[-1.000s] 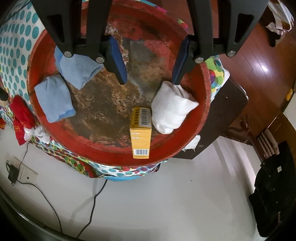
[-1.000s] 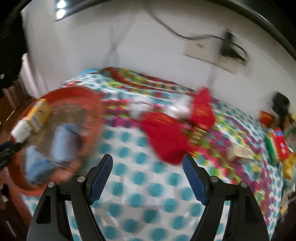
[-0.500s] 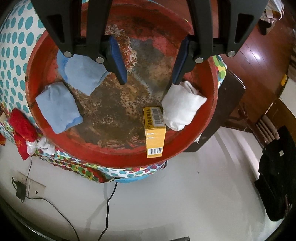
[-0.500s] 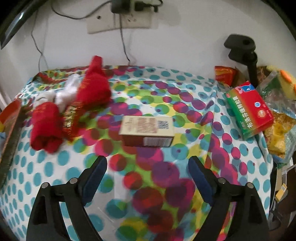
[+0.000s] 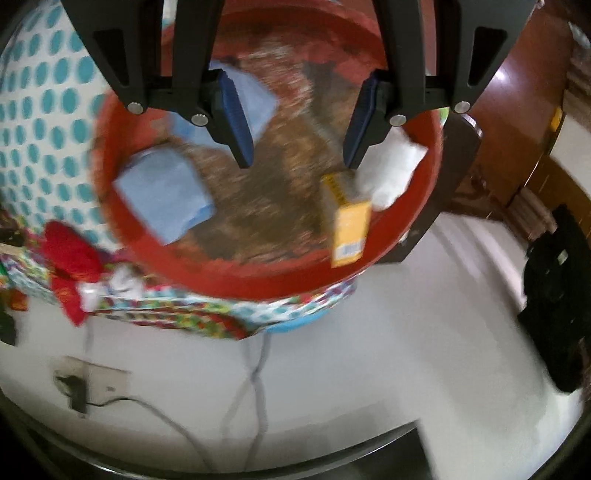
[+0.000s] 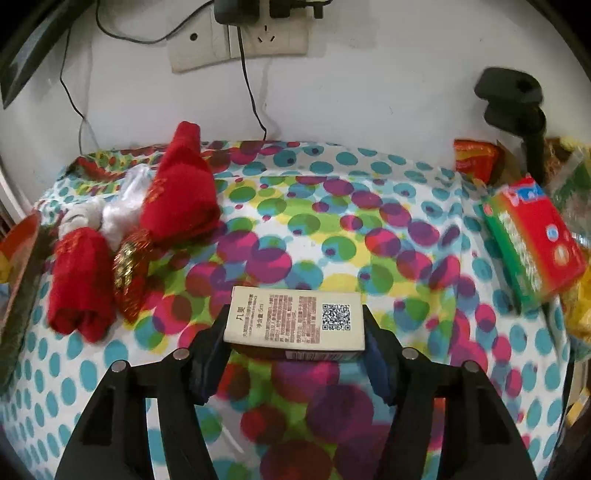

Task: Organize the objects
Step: 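Grasp the red sock with the left tool while the right tool holds the beige box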

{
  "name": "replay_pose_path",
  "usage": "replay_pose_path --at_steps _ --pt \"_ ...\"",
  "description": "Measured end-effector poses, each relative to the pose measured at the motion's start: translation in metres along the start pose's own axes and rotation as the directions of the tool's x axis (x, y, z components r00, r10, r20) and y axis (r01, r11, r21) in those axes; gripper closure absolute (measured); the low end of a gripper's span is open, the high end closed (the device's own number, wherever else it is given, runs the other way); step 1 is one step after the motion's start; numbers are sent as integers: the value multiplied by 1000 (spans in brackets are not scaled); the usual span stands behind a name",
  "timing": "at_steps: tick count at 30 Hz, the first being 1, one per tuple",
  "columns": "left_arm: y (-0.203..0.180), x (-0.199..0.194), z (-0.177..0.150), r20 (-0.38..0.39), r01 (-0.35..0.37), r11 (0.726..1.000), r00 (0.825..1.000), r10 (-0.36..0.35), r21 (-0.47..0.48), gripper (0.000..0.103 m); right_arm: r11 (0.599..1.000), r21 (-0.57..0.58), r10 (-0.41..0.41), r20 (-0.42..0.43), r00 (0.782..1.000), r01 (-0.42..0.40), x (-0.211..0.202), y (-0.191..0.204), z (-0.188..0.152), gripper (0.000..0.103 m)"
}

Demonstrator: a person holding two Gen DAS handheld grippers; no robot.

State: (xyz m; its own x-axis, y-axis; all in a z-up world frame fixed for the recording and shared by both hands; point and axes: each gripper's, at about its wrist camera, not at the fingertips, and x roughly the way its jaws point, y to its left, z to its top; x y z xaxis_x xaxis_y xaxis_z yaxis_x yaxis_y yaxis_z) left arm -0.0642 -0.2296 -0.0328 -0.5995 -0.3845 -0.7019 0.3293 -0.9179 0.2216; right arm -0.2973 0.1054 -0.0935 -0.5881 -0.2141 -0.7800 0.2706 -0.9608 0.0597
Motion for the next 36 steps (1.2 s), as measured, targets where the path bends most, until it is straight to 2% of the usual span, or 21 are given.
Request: replay_pose_path --at_steps 4,6,8,10,12,15,20,23,26,33,36 --pt "-42 -12 26 13 73 994 997 -74 80 51 1000 -18 10 -4 1000 -10 -17 10 -20 42" --pt "-67 -15 40 -13 161 981 987 -161 104 42 999 -34 13 -7 1000 -13 -24 16 -29 42" --pt "-94 -12 55 -50 249 963 968 -245 99 39 999 -51 10 -10 1000 -10 -29 19 -35 42" --pt "-119 -10 68 -65 265 958 964 -260 105 39 998 -57 11 -11 1000 -11 -30 20 -37 41" --pt "-148 -5 83 -80 304 945 952 -296 119 38 998 -68 3 -15 1000 -4 -28 23 -36 39" --pt "-180 12 101 -132 332 938 939 -318 101 38 996 -88 -13 -20 1000 11 -27 28 -36 37" --pt "-224 58 119 -258 310 949 922 -288 51 37 997 -83 6 -20 1000 -8 -27 26 -37 33" --pt "-236 82 123 -305 291 957 911 -276 4 37 996 -83 12 -21 1000 -13 -26 27 -37 32" --pt "-246 94 122 -321 275 961 907 -272 -34 36 997 -74 27 -20 999 -29 -26 26 -36 30" --pt "-267 104 119 -286 219 976 935 -209 5 33 997 -38 72 -9 997 -72 -27 19 -35 30" --pt "-267 104 115 -263 243 970 938 -228 25 34 996 -28 84 -6 996 -84 -27 18 -35 30"
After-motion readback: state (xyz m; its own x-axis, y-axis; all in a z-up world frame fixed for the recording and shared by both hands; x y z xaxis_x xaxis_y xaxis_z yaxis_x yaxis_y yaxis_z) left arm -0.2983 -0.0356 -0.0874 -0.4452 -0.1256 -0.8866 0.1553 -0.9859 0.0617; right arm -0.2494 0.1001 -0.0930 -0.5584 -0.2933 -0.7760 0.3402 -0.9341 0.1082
